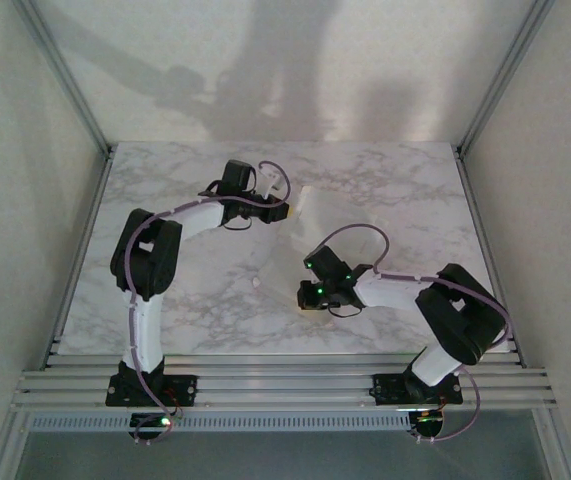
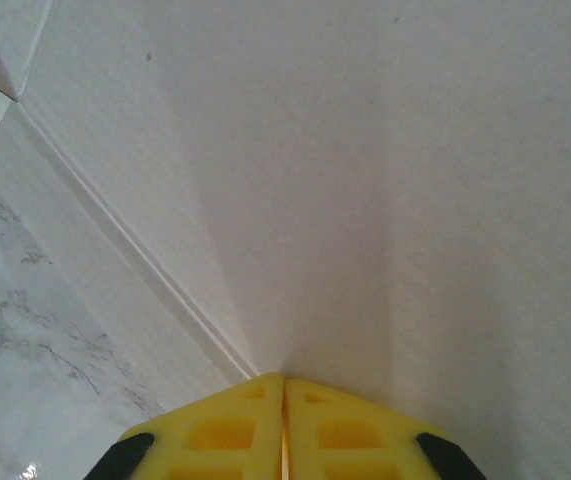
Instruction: Fold the paper box
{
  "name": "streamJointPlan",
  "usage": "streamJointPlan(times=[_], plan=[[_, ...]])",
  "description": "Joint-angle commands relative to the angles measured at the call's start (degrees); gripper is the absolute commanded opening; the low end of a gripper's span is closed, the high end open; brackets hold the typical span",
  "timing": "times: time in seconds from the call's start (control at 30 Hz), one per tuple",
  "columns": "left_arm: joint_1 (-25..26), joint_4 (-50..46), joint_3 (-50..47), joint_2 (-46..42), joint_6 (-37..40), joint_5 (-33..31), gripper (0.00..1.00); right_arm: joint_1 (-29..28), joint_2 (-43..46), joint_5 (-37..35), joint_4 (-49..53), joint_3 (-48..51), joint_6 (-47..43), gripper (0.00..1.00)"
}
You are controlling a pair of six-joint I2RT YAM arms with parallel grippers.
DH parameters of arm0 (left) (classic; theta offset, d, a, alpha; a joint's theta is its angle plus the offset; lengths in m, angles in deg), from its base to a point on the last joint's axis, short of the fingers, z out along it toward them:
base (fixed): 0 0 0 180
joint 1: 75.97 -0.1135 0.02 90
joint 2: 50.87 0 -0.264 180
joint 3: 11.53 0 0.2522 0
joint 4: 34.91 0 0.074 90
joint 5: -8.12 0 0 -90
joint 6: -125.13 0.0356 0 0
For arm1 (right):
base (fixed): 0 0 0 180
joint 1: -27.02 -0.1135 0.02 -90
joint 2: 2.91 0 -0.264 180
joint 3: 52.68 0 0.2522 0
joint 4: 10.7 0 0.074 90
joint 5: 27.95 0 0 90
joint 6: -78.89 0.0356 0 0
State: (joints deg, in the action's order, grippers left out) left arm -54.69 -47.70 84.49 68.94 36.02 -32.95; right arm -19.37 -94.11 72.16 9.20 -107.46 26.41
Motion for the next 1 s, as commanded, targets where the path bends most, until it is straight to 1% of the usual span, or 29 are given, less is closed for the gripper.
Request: streamJointPlan(times=[0.0, 0.17, 0.33, 0.6, 0.8, 0.97], plan=[[-0.2, 0.0, 0.4, -1.9, 1.1, -0.1, 0.0, -0.9, -3.6, -2.8, 2.5, 0.6, 0.9, 0.08], [-0.7, -5.0, 5.0, -0.4, 4.7, -0.2, 0.0, -1.4, -4.3, -2.9, 3.0, 0.7, 0.6, 0.07], [-1.7, -13.3, 12.5, 3.8, 9.1, 1.0, 0.0, -1.8, -4.5, -4.1, 5.5, 0.6, -0.4, 0.07], [-3.0, -21.4, 20.7, 10.3, 13.5, 3.8, 0.02, -1.7, -3.7, -5.2, 7.6, 0.7, -0.8, 0.06], [-3.1, -21.5, 19.3, 10.6, 13.8, 3.9, 0.02, -1.7, -4.3, -5.5, 8.4, 0.3, -0.4, 0.06], [-3.1, -18.0, 13.5, 7.5, 13.0, 3.5, 0.01, -1.7, -5.1, -5.2, 8.0, -0.2, -0.1, 0.06]])
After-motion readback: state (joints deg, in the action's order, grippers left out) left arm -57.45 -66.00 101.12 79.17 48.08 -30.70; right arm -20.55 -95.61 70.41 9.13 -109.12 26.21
